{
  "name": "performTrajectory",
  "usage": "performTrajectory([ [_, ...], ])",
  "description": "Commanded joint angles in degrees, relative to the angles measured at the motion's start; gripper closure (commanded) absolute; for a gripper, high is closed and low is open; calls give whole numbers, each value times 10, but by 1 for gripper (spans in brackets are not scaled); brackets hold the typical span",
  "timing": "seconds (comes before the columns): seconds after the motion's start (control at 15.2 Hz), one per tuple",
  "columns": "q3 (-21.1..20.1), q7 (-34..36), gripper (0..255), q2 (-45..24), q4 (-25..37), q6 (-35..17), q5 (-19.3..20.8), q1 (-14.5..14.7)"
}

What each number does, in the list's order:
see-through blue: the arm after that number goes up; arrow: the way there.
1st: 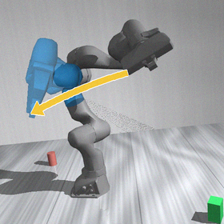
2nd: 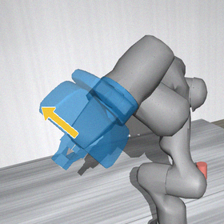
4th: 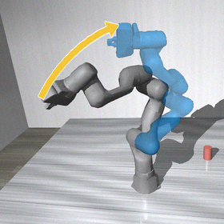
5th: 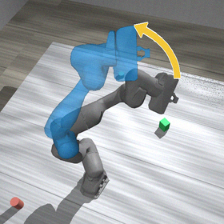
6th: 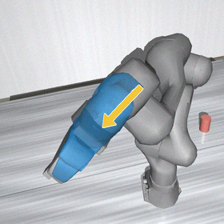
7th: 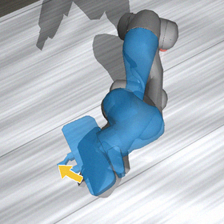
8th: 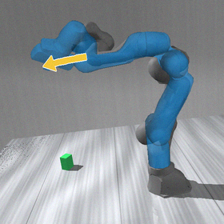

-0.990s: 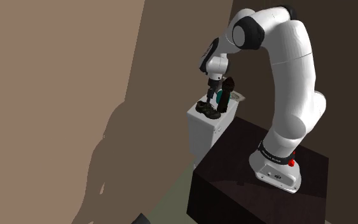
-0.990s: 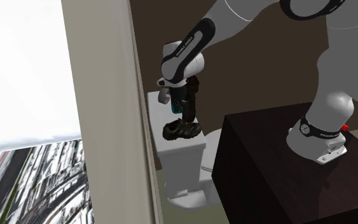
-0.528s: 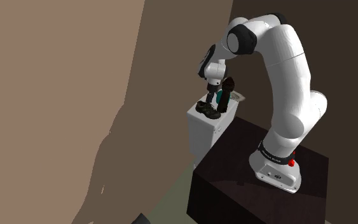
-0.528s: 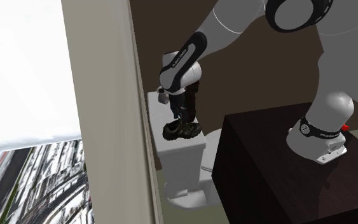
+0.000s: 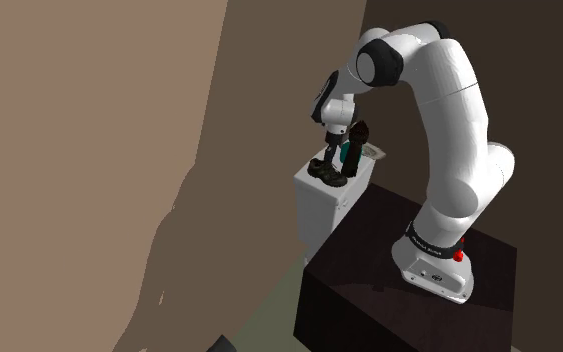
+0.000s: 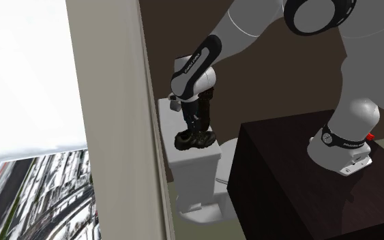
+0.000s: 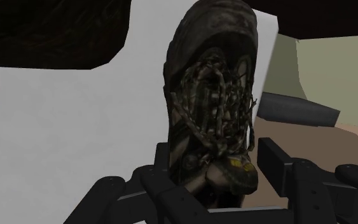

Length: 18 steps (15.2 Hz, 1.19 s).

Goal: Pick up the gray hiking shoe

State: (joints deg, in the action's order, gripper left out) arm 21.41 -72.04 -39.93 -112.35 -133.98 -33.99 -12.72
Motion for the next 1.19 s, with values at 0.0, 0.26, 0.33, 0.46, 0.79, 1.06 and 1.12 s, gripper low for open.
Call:
performTrajectory([
  [0.0,0,0,255,-1,0,-1,0,0],
  [0.26,3,2,255,6,-3,3,3,2],
  [0.33,5,5,255,13,-6,7,6,4],
  [0.46,11,10,255,26,-10,15,13,8],
  [0.79,25,24,255,59,-19,36,32,19],
  [1.06,36,35,255,84,-24,54,47,26],
  [1.12,39,38,255,91,-25,59,51,28],
])
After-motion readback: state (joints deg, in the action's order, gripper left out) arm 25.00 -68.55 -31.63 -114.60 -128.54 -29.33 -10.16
